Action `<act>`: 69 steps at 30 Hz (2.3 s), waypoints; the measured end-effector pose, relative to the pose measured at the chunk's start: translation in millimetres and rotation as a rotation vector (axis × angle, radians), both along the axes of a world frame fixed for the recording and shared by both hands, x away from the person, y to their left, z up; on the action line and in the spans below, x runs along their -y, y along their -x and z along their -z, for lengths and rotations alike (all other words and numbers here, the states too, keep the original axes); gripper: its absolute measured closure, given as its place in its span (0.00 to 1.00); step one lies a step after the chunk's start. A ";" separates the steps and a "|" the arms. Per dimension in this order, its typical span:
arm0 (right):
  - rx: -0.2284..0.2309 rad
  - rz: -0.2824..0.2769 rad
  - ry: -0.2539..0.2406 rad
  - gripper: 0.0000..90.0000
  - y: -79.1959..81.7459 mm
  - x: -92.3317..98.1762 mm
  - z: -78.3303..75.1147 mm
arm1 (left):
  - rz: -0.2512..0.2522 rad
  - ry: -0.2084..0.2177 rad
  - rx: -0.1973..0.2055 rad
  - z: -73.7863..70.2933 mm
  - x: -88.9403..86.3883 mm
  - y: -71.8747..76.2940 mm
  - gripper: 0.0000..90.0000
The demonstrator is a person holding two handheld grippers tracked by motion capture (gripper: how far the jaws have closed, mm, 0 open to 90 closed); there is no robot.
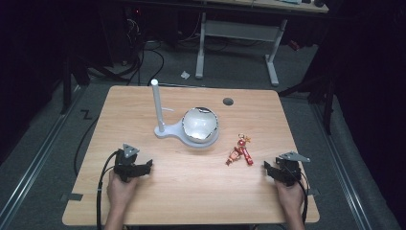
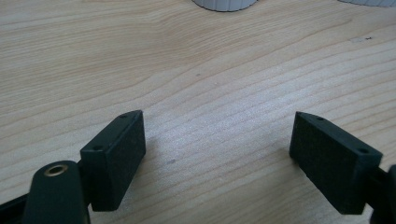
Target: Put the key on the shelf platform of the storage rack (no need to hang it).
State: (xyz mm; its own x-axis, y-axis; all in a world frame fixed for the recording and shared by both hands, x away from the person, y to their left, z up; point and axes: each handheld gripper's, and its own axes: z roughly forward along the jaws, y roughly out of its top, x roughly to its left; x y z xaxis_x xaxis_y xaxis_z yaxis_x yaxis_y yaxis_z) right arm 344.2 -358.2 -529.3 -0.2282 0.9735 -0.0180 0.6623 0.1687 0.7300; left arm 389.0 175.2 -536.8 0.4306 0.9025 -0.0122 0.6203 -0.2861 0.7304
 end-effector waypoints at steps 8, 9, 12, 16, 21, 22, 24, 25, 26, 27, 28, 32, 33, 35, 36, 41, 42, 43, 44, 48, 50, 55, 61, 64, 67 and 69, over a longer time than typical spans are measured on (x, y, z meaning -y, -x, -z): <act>0.000 0.003 -0.003 0.47 -0.6 -0.2 0.1 | 0.001 0.000 0.001 0.0 0.0 0.0 0.21; 0.000 0.003 -0.002 0.47 -0.7 -0.4 0.1 | 0.001 0.000 0.001 0.0 -0.1 -0.1 0.21; -0.002 0.002 0.003 0.43 -0.9 -0.9 0.2 | 0.001 0.000 0.001 0.0 0.0 -0.1 0.21; -0.004 0.016 0.003 0.42 -0.9 -1.2 0.2 | 0.001 -0.001 -0.001 -0.1 -0.1 0.0 0.21; -0.004 0.020 0.002 0.41 -0.6 -2.0 0.3 | 0.001 0.000 0.001 0.0 0.0 -0.1 0.21; -0.005 0.013 0.003 0.39 -0.5 -2.7 0.4 | 0.001 0.000 0.001 0.0 0.0 0.0 0.21; -0.006 0.013 0.003 0.39 -0.5 -2.9 0.4 | 0.001 0.000 0.000 0.0 0.0 0.0 0.21; -0.006 0.013 0.003 0.39 -0.5 -2.9 0.4 | 0.000 0.000 0.001 0.0 0.0 -0.1 0.21; -0.006 0.012 0.003 0.39 -0.5 -2.9 0.4 | 0.001 0.000 0.001 0.0 0.0 0.0 0.21; -0.006 0.012 0.003 0.39 -0.5 -2.9 0.4 | 0.001 0.000 0.001 0.0 0.0 0.0 0.21; -0.005 0.012 0.004 0.39 -0.5 -2.9 0.4 | 0.000 0.000 0.001 0.0 0.0 -0.1 0.21; -0.005 0.020 0.005 0.38 -0.3 -3.4 0.4 | 0.001 0.000 0.001 0.0 0.0 -0.1 0.21; -0.005 0.022 0.006 0.38 -0.3 -3.7 0.4 | 0.001 0.000 0.001 0.0 0.0 -0.1 0.21; -0.005 0.023 0.006 0.38 -0.4 -3.8 0.4 | 0.001 0.000 0.001 0.0 0.0 -0.1 0.21; -0.006 0.023 0.005 0.38 -0.2 -4.0 0.3 | 0.001 0.000 0.001 0.0 0.0 -0.1 0.21; -0.015 0.013 -0.016 0.37 0.9 -5.8 -0.7 | 0.000 0.000 0.001 0.0 0.0 -0.1 0.21; -0.018 0.008 -0.020 0.37 0.9 -6.6 -1.1 | 0.001 0.000 0.001 0.0 0.0 -0.1 0.21; -0.018 0.001 -0.017 0.37 0.9 -7.5 -1.4 | 0.001 0.000 0.000 0.0 0.0 -0.1 0.21; -0.018 -0.002 -0.012 0.37 1.3 -9.5 -2.1 | 0.001 0.000 0.001 0.0 0.0 -0.1 0.21; -0.021 -0.032 -0.032 0.36 2.4 -15.1 -4.5 | 0.001 0.000 0.001 0.0 0.0 -0.1 0.21; -0.015 -0.045 -0.041 0.35 3.6 -18.2 -7.0 | 0.001 -0.001 0.000 -0.1 0.0 -0.1 0.21; 0.005 -0.068 -0.051 0.31 3.6 -27.8 -12.8 | 0.001 -0.001 0.000 -0.1 0.0 0.0 0.21; -0.013 -0.083 -0.064 0.26 -2.1 -38.6 -12.5 | 0.001 -0.001 0.000 -0.1 0.0 0.0 0.21; -0.015 -0.086 -0.082 0.25 -4.1 -41.9 -12.3 | 0.001 -0.001 0.000 -0.1 0.1 0.1 0.21; -0.006 -0.092 -0.075 0.23 -6.4 -46.5 -14.4 | 0.001 0.000 0.002 0.0 0.2 0.1 0.21; -0.005 -0.096 -0.074 0.23 -7.6 -48.4 -15.3 | 0.002 -0.001 0.002 0.0 0.2 0.2 0.21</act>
